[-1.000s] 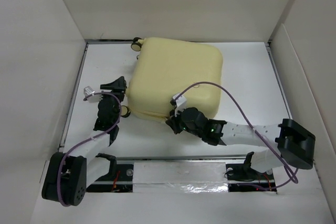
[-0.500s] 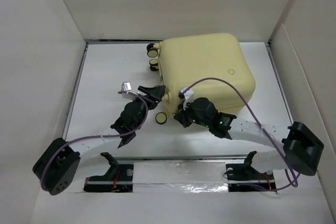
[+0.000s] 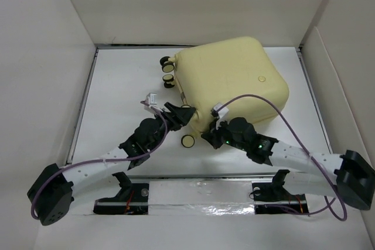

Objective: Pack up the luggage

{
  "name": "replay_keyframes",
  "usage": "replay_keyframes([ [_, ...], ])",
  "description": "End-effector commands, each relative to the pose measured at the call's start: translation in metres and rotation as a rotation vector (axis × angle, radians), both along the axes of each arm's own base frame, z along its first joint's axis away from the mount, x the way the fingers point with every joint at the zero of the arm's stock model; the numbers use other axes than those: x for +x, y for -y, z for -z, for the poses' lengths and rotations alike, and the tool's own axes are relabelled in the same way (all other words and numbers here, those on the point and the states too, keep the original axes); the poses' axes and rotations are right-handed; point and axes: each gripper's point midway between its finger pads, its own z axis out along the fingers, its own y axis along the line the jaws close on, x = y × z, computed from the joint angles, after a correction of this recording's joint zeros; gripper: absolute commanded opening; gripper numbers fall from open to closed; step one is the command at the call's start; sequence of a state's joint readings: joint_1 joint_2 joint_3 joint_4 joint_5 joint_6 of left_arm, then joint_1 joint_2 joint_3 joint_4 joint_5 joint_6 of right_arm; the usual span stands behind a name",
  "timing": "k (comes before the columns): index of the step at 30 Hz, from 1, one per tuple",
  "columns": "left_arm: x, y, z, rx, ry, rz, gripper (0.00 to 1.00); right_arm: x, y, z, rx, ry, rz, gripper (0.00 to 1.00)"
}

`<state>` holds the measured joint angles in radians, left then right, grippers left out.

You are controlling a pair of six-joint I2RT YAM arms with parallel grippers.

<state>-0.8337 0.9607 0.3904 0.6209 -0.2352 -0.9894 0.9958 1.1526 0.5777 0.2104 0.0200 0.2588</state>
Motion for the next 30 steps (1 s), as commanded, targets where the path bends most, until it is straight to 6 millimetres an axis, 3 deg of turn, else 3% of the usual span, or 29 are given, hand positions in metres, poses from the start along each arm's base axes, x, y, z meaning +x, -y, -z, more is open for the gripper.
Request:
replay_keyframes([
  [1, -0.06, 0.069, 0.003, 0.092, 0.057, 0.367, 0.0, 0.004, 0.002, -0.085, 0.308, 0.12, -0.063, 0.0],
  [2, -0.06, 0.079, 0.004, 0.088, 0.06, 0.374, 0.0, 0.004, 0.013, -0.077, 0.283, 0.107, -0.068, 0.0],
  [3, -0.062, 0.085, 0.005, 0.081, 0.06, 0.39, 0.0, 0.008, 0.025, -0.089, 0.297, 0.139, -0.052, 0.0],
  [4, -0.066, 0.094, 0.004, 0.075, 0.064, 0.416, 0.0, 0.024, 0.044, -0.091, 0.274, 0.171, -0.003, 0.0],
  [5, -0.061, 0.107, 0.003, 0.068, 0.071, 0.43, 0.0, 0.027, 0.054, -0.085, 0.239, 0.157, 0.011, 0.0],
  [7, -0.059, 0.122, -0.001, 0.063, 0.089, 0.45, 0.0, 0.038, 0.075, -0.096, 0.221, 0.194, 0.041, 0.0],
  [8, -0.059, 0.14, -0.006, 0.059, 0.104, 0.505, 0.0, 0.037, 0.082, -0.089, 0.199, 0.17, 0.05, 0.0],
  [10, -0.057, 0.156, -0.015, 0.052, 0.13, 0.54, 0.0, 0.031, 0.089, -0.084, 0.215, 0.148, 0.053, 0.0],
  [11, -0.056, 0.169, -0.035, 0.032, 0.167, 0.576, 0.0, 0.028, 0.089, -0.083, 0.237, 0.145, 0.051, 0.0],
  [12, -0.053, 0.18, -0.027, 0.069, 0.169, 0.596, 0.0, 0.026, 0.089, -0.077, 0.255, 0.132, 0.057, 0.0],
  [13, -0.052, 0.186, -0.029, 0.082, 0.178, 0.616, 0.0, 0.018, 0.088, -0.055, 0.276, 0.06, 0.068, 0.0],
  [14, -0.052, 0.197, -0.032, 0.092, 0.184, 0.648, 0.0, 0.014, 0.082, -0.064, 0.342, 0.087, 0.056, 0.0],
  [17, -0.06, 0.21, -0.029, 0.112, 0.193, 0.72, 0.0, 0.016, 0.081, -0.044, 0.405, 0.055, 0.123, 0.0],
  [19, -0.061, 0.208, -0.028, 0.119, 0.203, 0.724, 0.0, 0.025, 0.081, -0.039, 0.424, 0.044, 0.194, 0.0],
  [21, -0.055, 0.194, -0.026, 0.147, 0.195, 0.677, 0.0, 0.03, 0.074, -0.037, 0.44, 0.047, 0.225, 0.0],
  [22, -0.048, 0.184, -0.026, 0.166, 0.206, 0.65, 0.08, 0.032, 0.074, -0.037, 0.447, 0.046, 0.24, 0.0],
  [23, -0.049, 0.167, -0.027, 0.184, 0.206, 0.624, 0.35, 0.035, 0.075, -0.038, 0.448, 0.051, 0.259, 0.0],
  [25, -0.044, 0.145, -0.029, 0.223, 0.215, 0.582, 0.69, 0.041, 0.081, -0.037, 0.441, 0.065, 0.311, 0.0],
  [30, -0.039, 0.074, -0.036, 0.4, 0.212, 0.429, 0.85, 0.044, 0.096, -0.04, 0.402, 0.081, 0.341, 0.0],
])
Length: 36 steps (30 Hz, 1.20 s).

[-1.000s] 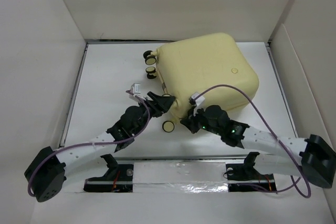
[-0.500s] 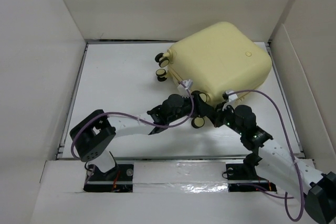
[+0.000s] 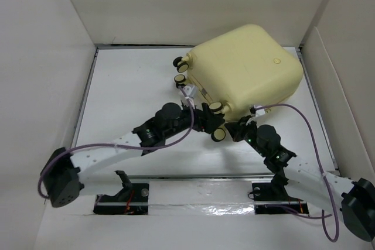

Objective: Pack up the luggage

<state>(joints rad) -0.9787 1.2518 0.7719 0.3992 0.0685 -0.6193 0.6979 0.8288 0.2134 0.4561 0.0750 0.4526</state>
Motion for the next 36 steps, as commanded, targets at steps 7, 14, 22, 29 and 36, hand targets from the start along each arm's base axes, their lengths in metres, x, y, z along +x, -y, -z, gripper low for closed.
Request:
replay_keyframes([
  [7, 0.088, -0.152, -0.063, -0.159, 0.066, -0.497, 0.73, -0.015, -0.012, -0.046, 0.09, 0.106, -0.118, 0.0],
  [14, 0.2, -0.157, -0.059, 0.218, 0.091, -0.448, 0.82, -0.022, -0.019, -0.044, 0.08, 0.101, -0.176, 0.0],
  [22, 0.238, -0.16, -0.052, 0.583, 0.37, -0.262, 0.92, -0.024, -0.026, -0.043, 0.077, 0.102, -0.219, 0.0],
  [29, 0.259, -0.15, -0.041, 0.721, 0.395, -0.144, 0.99, -0.026, -0.031, -0.045, 0.084, 0.113, -0.252, 0.0],
  [36, 0.276, -0.138, -0.011, 0.741, 0.347, -0.015, 0.99, -0.025, -0.03, -0.046, 0.078, 0.116, -0.249, 0.0],
])
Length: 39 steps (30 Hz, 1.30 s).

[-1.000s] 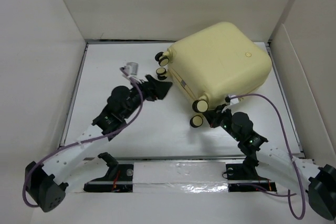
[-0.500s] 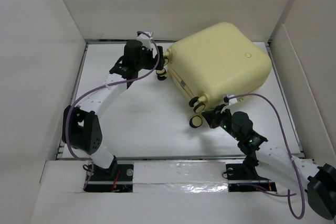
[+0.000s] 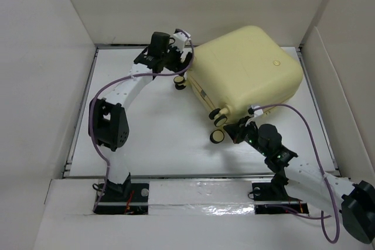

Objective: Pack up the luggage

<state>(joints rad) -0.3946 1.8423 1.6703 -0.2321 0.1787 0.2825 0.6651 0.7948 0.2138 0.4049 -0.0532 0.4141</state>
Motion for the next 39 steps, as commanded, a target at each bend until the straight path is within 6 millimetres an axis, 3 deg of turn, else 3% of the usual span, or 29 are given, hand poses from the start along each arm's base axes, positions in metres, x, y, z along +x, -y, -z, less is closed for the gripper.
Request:
replay_keyframes([
  [1, -0.001, 0.005, -0.006, -0.004, -0.026, 0.106, 0.99, -0.013, -0.025, -0.047, 0.105, 0.107, -0.152, 0.0],
  [6, 0.007, 0.019, -0.009, -0.025, -0.037, 0.163, 0.99, -0.012, -0.025, -0.044, 0.099, 0.101, -0.152, 0.0],
  [10, 0.014, 0.023, 0.001, -0.018, -0.064, 0.17, 0.95, -0.011, -0.023, -0.044, 0.1, 0.101, -0.151, 0.0],
  [13, 0.017, 0.026, 0.008, -0.024, -0.073, 0.179, 0.83, -0.012, -0.024, -0.044, 0.1, 0.1, -0.155, 0.0],
  [17, 0.013, 0.027, 0.02, -0.018, -0.107, 0.19, 0.5, -0.008, -0.019, -0.043, 0.099, 0.099, -0.137, 0.0],
  [19, 0.009, 0.027, 0.026, -0.019, -0.129, 0.192, 0.5, -0.007, -0.017, -0.044, 0.101, 0.102, -0.131, 0.0],
  [23, 0.002, 0.016, 0.037, -0.021, -0.17, 0.178, 0.66, -0.007, -0.015, -0.045, 0.102, 0.104, -0.128, 0.0],
  [29, 0.002, 0.015, 0.048, -0.021, -0.191, 0.169, 0.68, -0.009, -0.014, -0.045, 0.102, 0.103, -0.131, 0.0],
  [31, 0.002, 0.016, 0.05, -0.029, -0.195, 0.164, 0.57, -0.009, -0.014, -0.045, 0.102, 0.103, -0.129, 0.0],
  [32, 0.007, 0.012, 0.048, -0.034, -0.184, 0.151, 0.39, -0.009, -0.014, -0.046, 0.103, 0.105, -0.128, 0.0],
  [38, 0.013, 0.016, 0.027, -0.112, -0.122, 0.135, 0.0, -0.009, -0.013, -0.044, 0.098, 0.102, -0.128, 0.0],
  [39, 0.01, 0.016, 0.02, -0.126, -0.108, 0.139, 0.0, -0.009, -0.013, -0.044, 0.096, 0.1, -0.128, 0.0],
])
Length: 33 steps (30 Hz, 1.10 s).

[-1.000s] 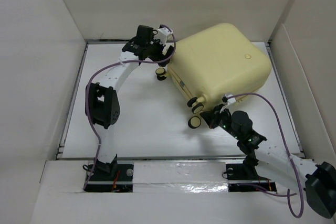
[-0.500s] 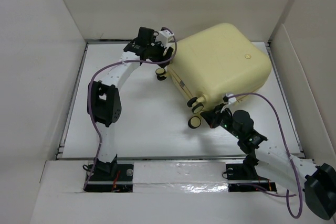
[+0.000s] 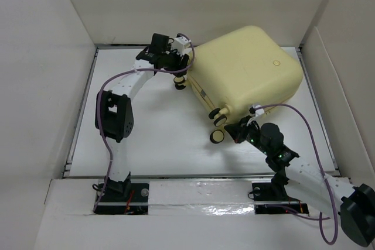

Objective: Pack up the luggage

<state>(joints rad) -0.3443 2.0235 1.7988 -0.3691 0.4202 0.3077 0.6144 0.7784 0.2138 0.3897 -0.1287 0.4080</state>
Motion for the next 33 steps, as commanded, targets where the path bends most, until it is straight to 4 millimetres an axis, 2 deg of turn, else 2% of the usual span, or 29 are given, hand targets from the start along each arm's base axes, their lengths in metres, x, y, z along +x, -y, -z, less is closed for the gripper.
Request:
replay_keyframes([
  [1, 0.008, 0.003, -0.043, -0.094, 0.112, -0.029, 0.0, -0.008, -0.017, -0.042, 0.091, 0.103, -0.1, 0.0],
  [4, 0.006, 0.006, -0.059, -0.139, 0.134, -0.026, 0.0, -0.008, -0.016, -0.045, 0.093, 0.108, -0.095, 0.0],
  [5, 0.01, 0.005, -0.065, -0.145, 0.162, -0.05, 0.0, -0.005, -0.014, -0.044, 0.09, 0.107, -0.085, 0.0],
  [7, -0.004, 0.011, -0.07, -0.217, 0.162, -0.107, 0.0, -0.002, -0.011, -0.045, 0.087, 0.11, -0.068, 0.0],
  [8, 0.003, 0.012, -0.079, -0.232, 0.211, -0.114, 0.0, -0.002, -0.011, -0.046, 0.088, 0.111, -0.07, 0.0],
  [9, -0.014, 0.012, -0.075, -0.284, 0.179, -0.157, 0.0, 0.002, -0.008, -0.045, 0.085, 0.109, -0.057, 0.0],
  [10, -0.024, 0.017, -0.08, -0.328, 0.198, -0.168, 0.0, 0.003, -0.007, -0.046, 0.084, 0.108, -0.059, 0.0],
  [11, -0.024, 0.015, -0.096, -0.397, 0.274, -0.197, 0.0, 0.004, -0.006, -0.049, 0.082, 0.11, -0.056, 0.0],
  [12, -0.05, 0.01, -0.084, -0.42, 0.252, -0.21, 0.0, 0.009, -0.001, -0.05, 0.078, 0.112, -0.04, 0.0],
  [14, -0.067, 0.005, -0.097, -0.542, 0.286, -0.242, 0.0, 0.015, 0.005, -0.053, 0.066, 0.109, -0.025, 0.0],
  [15, -0.091, -0.004, -0.081, -0.557, 0.262, -0.256, 0.0, 0.018, 0.008, -0.058, 0.061, 0.115, -0.017, 0.0],
  [17, -0.115, -0.001, -0.079, -0.612, 0.256, -0.254, 0.0, 0.026, 0.019, -0.062, 0.038, 0.12, -0.001, 0.0],
  [18, -0.136, -0.002, -0.07, -0.611, 0.247, -0.252, 0.0, 0.032, 0.023, -0.077, 0.037, 0.144, 0.012, 0.0],
  [21, -0.18, 0.024, -0.058, -0.558, 0.243, -0.231, 0.0, 0.046, 0.038, -0.094, 0.024, 0.168, 0.039, 0.0],
  [22, -0.192, 0.032, -0.056, -0.558, 0.229, -0.213, 0.0, 0.05, 0.039, -0.105, 0.031, 0.186, 0.038, 0.0],
  [23, -0.212, 0.049, -0.053, -0.576, 0.201, -0.171, 0.0, 0.055, 0.044, -0.113, 0.041, 0.201, 0.057, 0.0],
  [24, -0.223, 0.053, -0.047, -0.58, 0.18, -0.155, 0.0, 0.058, 0.043, -0.117, 0.054, 0.212, 0.058, 0.0],
  [25, -0.231, 0.058, -0.042, -0.585, 0.156, -0.145, 0.0, 0.063, 0.042, -0.111, 0.058, 0.199, 0.063, 0.0],
  [26, -0.239, 0.066, -0.046, -0.623, 0.148, -0.113, 0.0, 0.064, 0.038, -0.117, 0.083, 0.232, 0.043, 0.0],
  [28, -0.256, 0.078, -0.046, -0.659, 0.102, -0.076, 0.0, 0.065, 0.035, -0.109, 0.115, 0.216, 0.055, 0.0],
  [29, -0.259, 0.082, -0.055, -0.696, 0.101, -0.054, 0.0, 0.059, 0.034, -0.098, 0.174, 0.219, 0.078, 0.0],
  [30, -0.262, 0.086, -0.062, -0.722, 0.093, -0.032, 0.0, 0.049, 0.023, -0.089, 0.2, 0.217, 0.065, 0.0],
  [31, -0.267, 0.092, -0.072, -0.763, 0.079, 0.006, 0.0, 0.052, 0.03, -0.07, 0.217, 0.196, 0.151, 0.0],
  [32, -0.269, 0.095, -0.077, -0.783, 0.072, 0.024, 0.0, 0.053, 0.028, -0.059, 0.211, 0.173, 0.186, 0.0],
  [33, -0.27, 0.101, -0.087, -0.8, 0.072, 0.047, 0.0, 0.044, 0.01, -0.052, 0.203, 0.153, 0.156, 0.0],
])
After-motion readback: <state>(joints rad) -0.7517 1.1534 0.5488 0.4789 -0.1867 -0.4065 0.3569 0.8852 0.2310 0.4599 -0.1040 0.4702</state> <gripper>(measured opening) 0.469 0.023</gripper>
